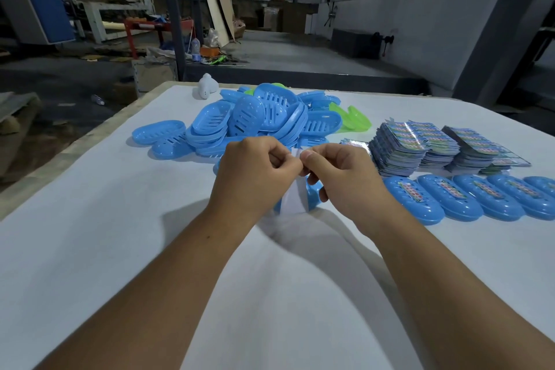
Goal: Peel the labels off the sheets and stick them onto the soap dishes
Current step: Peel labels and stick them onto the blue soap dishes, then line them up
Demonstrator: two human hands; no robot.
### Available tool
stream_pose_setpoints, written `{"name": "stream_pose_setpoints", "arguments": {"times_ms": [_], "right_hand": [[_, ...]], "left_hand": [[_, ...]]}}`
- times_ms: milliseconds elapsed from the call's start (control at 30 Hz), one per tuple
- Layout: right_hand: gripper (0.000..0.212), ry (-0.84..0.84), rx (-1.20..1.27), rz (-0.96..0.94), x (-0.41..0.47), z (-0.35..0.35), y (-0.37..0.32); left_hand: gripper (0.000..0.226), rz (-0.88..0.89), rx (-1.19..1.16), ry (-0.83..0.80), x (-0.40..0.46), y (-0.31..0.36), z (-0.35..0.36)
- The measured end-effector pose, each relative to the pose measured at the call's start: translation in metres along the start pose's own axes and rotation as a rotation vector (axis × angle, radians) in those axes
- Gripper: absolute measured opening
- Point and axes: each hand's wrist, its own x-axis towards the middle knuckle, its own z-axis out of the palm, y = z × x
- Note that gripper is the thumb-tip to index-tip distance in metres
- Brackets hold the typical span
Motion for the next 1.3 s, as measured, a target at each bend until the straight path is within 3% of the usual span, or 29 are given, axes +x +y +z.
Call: {"name": "stream_pose_setpoints", "arguments": {"times_ms": [433,567,800,933,1000,1133,1300], "right_hand": [[0.025,0.131,-0.013,0.038,0.005,-0.004,0.003],[0.022,0.181,-0.021,0.051,0.008,-0.005,0.007],[0.04,0.254,-0.048,0.084,0.012,-0.01,0.011],[0.026,0.325,-0.089,0.075,0.01,-0.012,0.009],[0.028,0.343,-0.075,0.069,0.009,-0.014,0.008],[0.026,0.206,0.038,0.106,0.006,-0.007,0.003],[0.024,-0.089,0.191,0.188,-0.004,0.035,-0.01]], "left_hand": [[0.018,-0.278,-0.181,-0.071,0.007,-0.007,0.003],[0.021,-0.304,-0.19,-0.08,0.008,-0.007,0.002],[0.02,-0.332,-0.141,-0.062,0.011,-0.016,0.002],[0.027,-0.324,-0.082,-0.041,0.012,-0.02,-0.003],[0.028,-0.339,-0.065,-0.022,0.015,-0.022,-0.006],[0.018,-0.311,-0.056,0.116,0.021,-0.027,-0.017],[0.012,-0.091,-0.076,0.342,0.025,-0.018,-0.039]]}}
